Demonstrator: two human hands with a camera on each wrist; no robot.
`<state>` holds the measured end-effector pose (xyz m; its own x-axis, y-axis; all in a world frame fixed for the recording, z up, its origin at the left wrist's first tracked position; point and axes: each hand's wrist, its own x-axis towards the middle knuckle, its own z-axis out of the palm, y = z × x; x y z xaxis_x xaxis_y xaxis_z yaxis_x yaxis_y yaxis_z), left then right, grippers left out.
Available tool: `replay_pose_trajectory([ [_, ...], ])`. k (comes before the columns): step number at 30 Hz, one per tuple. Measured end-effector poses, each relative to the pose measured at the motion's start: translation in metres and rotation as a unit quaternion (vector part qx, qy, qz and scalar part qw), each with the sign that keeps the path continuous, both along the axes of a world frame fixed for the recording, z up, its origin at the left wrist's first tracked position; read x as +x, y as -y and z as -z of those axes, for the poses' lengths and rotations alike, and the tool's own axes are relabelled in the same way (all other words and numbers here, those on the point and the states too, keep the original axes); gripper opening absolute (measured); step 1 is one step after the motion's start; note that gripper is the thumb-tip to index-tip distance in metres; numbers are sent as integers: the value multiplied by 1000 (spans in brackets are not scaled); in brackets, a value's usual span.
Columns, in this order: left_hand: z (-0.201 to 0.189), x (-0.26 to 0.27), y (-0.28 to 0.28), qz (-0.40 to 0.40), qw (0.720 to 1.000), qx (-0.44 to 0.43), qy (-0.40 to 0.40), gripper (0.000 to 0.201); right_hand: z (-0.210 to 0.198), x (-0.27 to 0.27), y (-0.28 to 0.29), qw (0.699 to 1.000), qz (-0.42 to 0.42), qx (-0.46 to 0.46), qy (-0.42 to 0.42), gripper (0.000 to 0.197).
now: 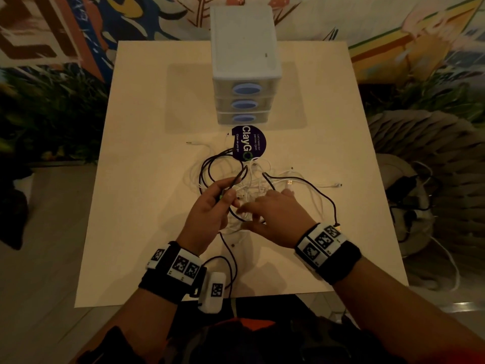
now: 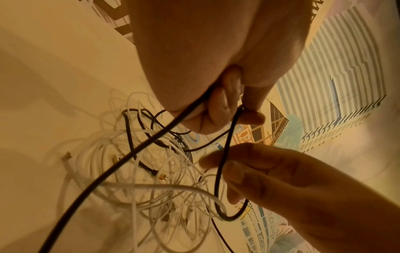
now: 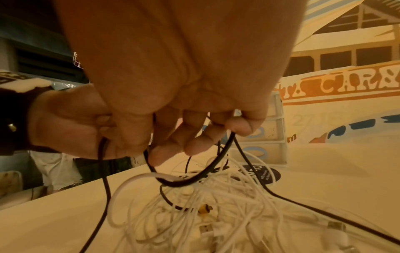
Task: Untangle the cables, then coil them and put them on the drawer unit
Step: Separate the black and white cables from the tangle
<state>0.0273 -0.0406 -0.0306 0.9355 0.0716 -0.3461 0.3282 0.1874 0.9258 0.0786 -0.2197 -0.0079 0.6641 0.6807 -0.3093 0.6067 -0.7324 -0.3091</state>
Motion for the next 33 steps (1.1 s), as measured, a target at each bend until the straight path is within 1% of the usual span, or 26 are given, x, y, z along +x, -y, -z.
replay_pose_trajectory([
  [3, -6, -2, 5, 9, 1000, 12, 14, 28, 0, 0, -6, 1000, -13, -2, 20, 31],
  [5, -5, -3, 8, -13, 997, 63, 30, 27, 3, -1, -4, 998, -6, 31, 46, 26],
  [7, 0, -6, 7, -39, 991, 127, 31, 34, 8, -1, -3, 993, 30, 79, 85, 21],
  [8, 2, -7, 7, -43, 988, 146, 23, 36, 8, 0, -2, 988, 51, 102, 101, 21],
  [9, 4, -8, 8, -44, 988, 150, 20, 32, 9, 1, -3, 985, 65, 116, 113, 23],
  [10, 5, -10, 9, -42, 988, 147, 29, 24, 9, 2, -3, 983, 70, 123, 120, 27],
  [12, 7, -11, 12, -39, 985, 161, 53, 4, 10, 5, -2, 985, 56, 123, 111, 31],
  [13, 7, -11, 11, -44, 981, 178, 61, 2, 11, 7, -1, 988, 45, 114, 93, 32],
  [15, 10, -11, 7, -69, 975, 200, 66, 6, 13, 9, 2, 996, 29, 66, 48, 36],
  [17, 12, -10, 3, -88, 973, 203, 71, 11, 15, 11, 8, 999, 43, 28, 17, 46],
  [19, 11, -10, 2, -95, 968, 214, 89, 10, 16, 11, 13, 997, 71, 38, 14, 51],
  [23, 7, -5, 6, -118, 968, 199, 101, 9, 15, 4, 13, 991, 105, 76, 40, 44],
  [24, 6, -4, 8, -107, 970, 197, 92, 9, 16, 2, 12, 989, 109, 86, 55, 40],
  [26, 6, -3, 11, -55, 973, 213, 70, 4, 18, -1, 10, 984, 123, 101, 85, 33],
  [28, 9, -5, 13, -1, 971, 229, 70, 5, 18, -2, 10, 981, 132, 109, 95, 32],
  [29, 11, -6, 13, 12, 970, 231, 75, 6, 18, -2, 11, 981, 133, 109, 96, 32],
  [31, 14, -8, 11, 15, 966, 246, 83, 8, 17, -2, 12, 981, 136, 105, 93, 31],
  [33, 13, -7, 9, -6, 962, 259, 85, 9, 18, 0, 14, 982, 148, 92, 76, 34],
])
